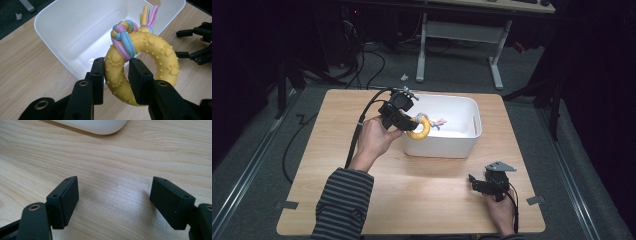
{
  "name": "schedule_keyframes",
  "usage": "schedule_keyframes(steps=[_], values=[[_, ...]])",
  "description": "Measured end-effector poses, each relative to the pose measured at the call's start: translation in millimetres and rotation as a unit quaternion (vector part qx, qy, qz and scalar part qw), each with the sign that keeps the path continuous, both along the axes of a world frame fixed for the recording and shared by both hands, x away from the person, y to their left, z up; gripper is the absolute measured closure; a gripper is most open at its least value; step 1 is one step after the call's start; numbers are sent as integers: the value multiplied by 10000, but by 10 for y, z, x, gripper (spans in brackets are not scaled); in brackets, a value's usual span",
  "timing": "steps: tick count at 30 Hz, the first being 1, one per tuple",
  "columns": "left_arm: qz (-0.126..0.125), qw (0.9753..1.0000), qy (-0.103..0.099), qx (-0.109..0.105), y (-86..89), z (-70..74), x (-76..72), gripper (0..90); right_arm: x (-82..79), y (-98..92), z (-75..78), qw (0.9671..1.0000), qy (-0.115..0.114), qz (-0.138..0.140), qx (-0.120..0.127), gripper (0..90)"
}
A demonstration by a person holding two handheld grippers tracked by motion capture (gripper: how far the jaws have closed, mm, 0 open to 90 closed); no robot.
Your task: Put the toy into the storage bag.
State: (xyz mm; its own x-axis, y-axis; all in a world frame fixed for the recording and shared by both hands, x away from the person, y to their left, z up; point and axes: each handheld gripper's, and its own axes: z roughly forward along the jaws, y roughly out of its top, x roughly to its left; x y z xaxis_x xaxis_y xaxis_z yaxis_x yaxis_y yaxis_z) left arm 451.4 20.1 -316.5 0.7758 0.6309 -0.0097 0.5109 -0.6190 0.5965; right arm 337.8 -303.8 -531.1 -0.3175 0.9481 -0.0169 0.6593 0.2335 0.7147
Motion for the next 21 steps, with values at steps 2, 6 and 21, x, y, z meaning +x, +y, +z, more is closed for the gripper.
schedule_keyframes(steps=[2,6,21], values=[[46,10000,11,37,-38,-14,41,666,0,1,0,10000,3,-4,5,232],[86,9999,91,30,-131,-53,134,666,0,1,0,10000,0,-3,4,232],[185,9994,282,-30,-280,-209,348,667,-1,1,0,10000,1,-5,4,232]])
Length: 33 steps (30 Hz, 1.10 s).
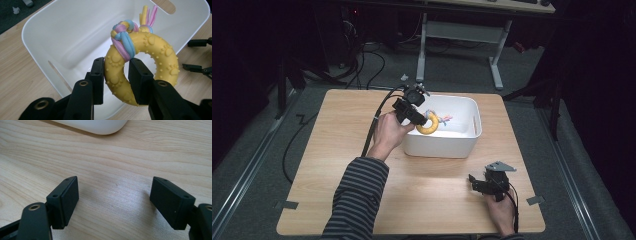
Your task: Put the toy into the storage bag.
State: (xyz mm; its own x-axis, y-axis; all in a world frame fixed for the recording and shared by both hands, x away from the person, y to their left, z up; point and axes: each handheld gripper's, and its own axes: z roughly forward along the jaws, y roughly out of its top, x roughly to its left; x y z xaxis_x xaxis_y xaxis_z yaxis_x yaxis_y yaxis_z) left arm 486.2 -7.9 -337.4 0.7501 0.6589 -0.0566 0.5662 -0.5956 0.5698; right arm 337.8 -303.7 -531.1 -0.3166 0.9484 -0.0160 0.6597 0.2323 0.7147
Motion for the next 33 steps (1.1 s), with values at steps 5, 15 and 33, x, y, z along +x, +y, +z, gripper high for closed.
schedule_keyframes(steps=[5,15,33], values=[[94,9999,45,-49,-12,-41,55,666,0,0,0,10000,0,-1,0,232],[121,9998,-39,179,-138,-145,92,666,0,1,0,10000,0,-1,-1,232],[-20,9987,32,505,-353,-335,148,665,-6,3,1,10000,6,-7,1,232]])
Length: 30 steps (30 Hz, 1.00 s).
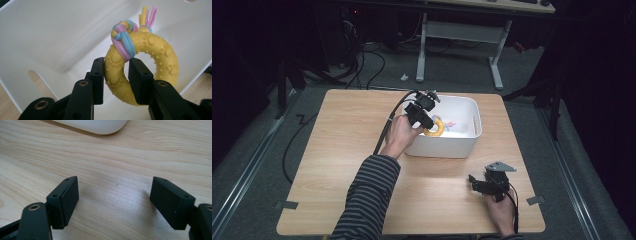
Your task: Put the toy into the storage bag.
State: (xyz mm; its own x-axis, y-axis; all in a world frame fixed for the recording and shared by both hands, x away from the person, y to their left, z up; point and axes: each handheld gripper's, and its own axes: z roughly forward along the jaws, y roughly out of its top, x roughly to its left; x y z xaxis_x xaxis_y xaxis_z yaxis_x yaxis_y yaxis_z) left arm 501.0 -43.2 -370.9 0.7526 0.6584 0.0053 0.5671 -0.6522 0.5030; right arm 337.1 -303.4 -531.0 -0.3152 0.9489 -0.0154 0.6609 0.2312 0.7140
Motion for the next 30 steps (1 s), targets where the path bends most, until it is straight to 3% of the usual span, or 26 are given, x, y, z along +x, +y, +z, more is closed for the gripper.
schedule_keyframes(steps=[7,11,16,19,26,30], values=[[-16,9997,71,242,-50,-72,10,664,0,0,0,10000,0,0,0,232],[6,9996,107,268,-74,-99,10,663,0,-1,0,10000,3,3,3,232],[-23,9994,236,250,-84,-109,19,651,0,-1,1,10000,4,3,1,232],[-15,9994,359,-7,-80,-89,30,584,1,-1,1,10000,3,1,2,232],[-18,9996,75,-265,-18,47,-30,420,2,-1,1,10000,4,-1,1,232],[77,9990,-176,-400,90,175,-126,403,3,-1,-1,10000,-6,-1,-1,232]])
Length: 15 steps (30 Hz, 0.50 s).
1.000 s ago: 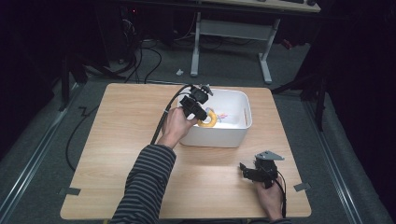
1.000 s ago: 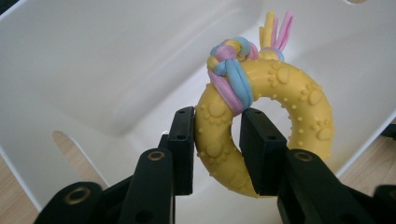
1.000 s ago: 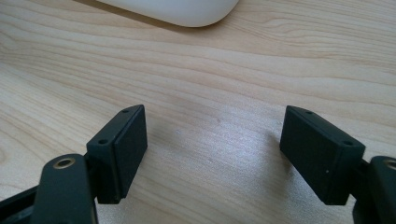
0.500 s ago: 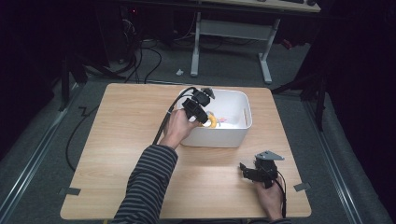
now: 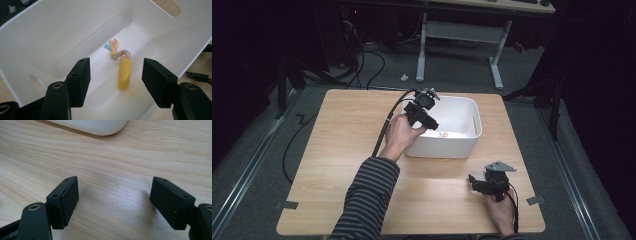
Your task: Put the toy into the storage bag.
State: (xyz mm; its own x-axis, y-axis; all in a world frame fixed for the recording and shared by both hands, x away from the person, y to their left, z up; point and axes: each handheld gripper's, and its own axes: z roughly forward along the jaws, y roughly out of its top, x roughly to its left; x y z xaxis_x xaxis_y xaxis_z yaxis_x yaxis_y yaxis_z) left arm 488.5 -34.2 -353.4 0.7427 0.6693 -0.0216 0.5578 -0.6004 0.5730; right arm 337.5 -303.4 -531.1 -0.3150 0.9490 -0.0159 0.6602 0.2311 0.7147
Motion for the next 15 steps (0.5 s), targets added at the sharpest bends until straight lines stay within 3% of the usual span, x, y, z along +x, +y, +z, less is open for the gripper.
schedule_keyframes(steps=[5,15], values=[[95,9993,-218,-297,186,157,-97,400,1,-2,-1,10000,-5,10,-11,232],[310,9969,-459,-561,542,226,-262,391,4,0,0,10000,-3,-4,-11,232]])
